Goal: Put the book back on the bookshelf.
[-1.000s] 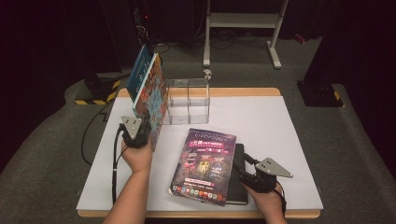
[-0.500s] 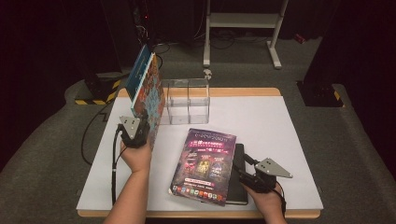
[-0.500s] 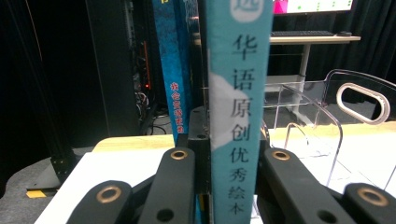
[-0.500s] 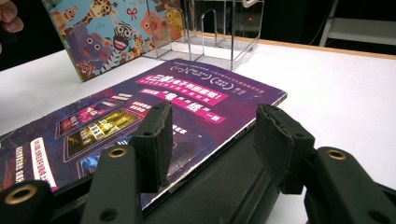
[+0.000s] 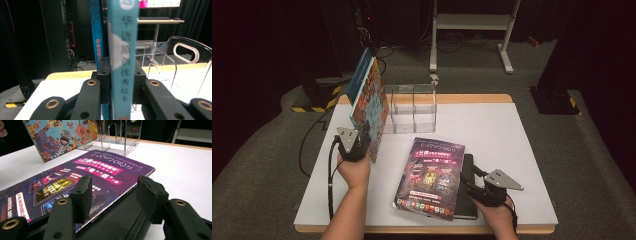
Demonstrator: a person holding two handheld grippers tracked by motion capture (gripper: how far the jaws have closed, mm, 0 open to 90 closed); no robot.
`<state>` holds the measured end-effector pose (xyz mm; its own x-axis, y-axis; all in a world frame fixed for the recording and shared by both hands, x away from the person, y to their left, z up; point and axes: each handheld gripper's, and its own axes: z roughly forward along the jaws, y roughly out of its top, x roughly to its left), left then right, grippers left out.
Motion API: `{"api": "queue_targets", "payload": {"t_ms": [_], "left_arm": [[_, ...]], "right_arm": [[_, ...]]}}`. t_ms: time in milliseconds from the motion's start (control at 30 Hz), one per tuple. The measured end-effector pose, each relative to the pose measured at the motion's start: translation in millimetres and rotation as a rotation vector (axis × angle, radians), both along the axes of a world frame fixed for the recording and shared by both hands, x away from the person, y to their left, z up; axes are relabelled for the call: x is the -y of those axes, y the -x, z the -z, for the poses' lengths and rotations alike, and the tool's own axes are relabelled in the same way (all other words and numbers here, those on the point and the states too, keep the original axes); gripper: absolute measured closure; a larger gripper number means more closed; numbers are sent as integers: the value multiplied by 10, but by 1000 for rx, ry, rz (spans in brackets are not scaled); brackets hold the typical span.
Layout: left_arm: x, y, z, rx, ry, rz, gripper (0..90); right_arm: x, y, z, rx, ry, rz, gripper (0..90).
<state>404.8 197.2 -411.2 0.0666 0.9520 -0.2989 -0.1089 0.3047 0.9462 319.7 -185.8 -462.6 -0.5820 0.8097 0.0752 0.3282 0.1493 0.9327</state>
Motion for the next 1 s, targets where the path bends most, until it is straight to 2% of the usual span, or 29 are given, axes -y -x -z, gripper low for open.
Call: {"api": "queue_targets", "payload": {"t_ms": [400, 500, 700, 1000], "left_arm": [[-64, 166, 122, -20, -3, 36, 735], [-65, 199, 160, -24, -5, 31, 770], [-50, 176, 152, -16, 29, 0, 797], [-20, 167, 154, -12, 39, -4, 800]], "right_arm": [[-27, 1, 22, -3, 10, -5, 469], [-33, 0, 23, -4, 10, -5, 469], [-44, 10, 23, -2, 14, -6, 469], [-31, 13, 21, -3, 12, -7, 469]]}}
